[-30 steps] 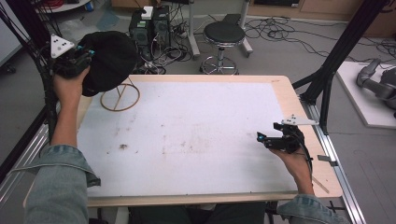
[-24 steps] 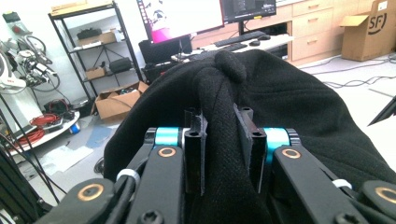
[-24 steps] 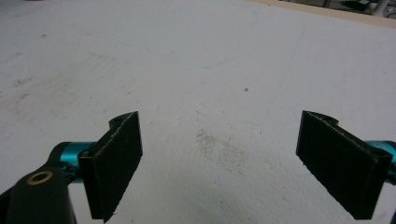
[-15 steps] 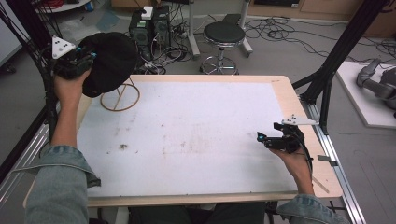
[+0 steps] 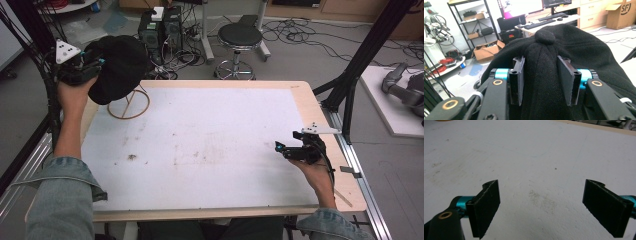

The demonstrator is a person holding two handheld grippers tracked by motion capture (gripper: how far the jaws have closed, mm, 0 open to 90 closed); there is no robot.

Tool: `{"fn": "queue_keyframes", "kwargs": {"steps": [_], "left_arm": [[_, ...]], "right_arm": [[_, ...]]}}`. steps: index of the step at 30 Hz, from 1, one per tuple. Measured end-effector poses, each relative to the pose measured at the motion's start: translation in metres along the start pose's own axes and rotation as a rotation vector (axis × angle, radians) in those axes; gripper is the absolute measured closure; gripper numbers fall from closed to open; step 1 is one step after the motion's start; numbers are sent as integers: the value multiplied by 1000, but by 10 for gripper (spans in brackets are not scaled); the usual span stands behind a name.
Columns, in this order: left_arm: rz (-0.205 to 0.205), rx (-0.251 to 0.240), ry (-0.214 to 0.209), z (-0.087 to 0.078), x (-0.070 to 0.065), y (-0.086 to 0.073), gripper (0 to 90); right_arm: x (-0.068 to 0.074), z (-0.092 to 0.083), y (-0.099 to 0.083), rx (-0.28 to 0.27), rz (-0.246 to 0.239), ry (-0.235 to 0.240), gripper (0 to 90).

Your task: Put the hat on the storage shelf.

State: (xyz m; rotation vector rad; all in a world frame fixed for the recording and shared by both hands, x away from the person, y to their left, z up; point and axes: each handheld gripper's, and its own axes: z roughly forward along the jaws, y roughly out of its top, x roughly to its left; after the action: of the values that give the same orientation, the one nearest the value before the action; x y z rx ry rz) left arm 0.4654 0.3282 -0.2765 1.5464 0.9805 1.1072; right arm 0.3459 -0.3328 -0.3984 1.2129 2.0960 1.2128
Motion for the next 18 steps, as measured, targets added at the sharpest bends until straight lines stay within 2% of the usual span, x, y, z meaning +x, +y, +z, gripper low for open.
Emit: {"fn": "queue_keyframes", "kwargs": {"steps": [4,18], "left_arm": [[2,4,-4,-1,2,0,574],[-16,-4,-10,-1,3,-1,457]], "right_arm": [[0,0,0,-1,-2,1,143],[0,0,0,1,2,1,142]]}}
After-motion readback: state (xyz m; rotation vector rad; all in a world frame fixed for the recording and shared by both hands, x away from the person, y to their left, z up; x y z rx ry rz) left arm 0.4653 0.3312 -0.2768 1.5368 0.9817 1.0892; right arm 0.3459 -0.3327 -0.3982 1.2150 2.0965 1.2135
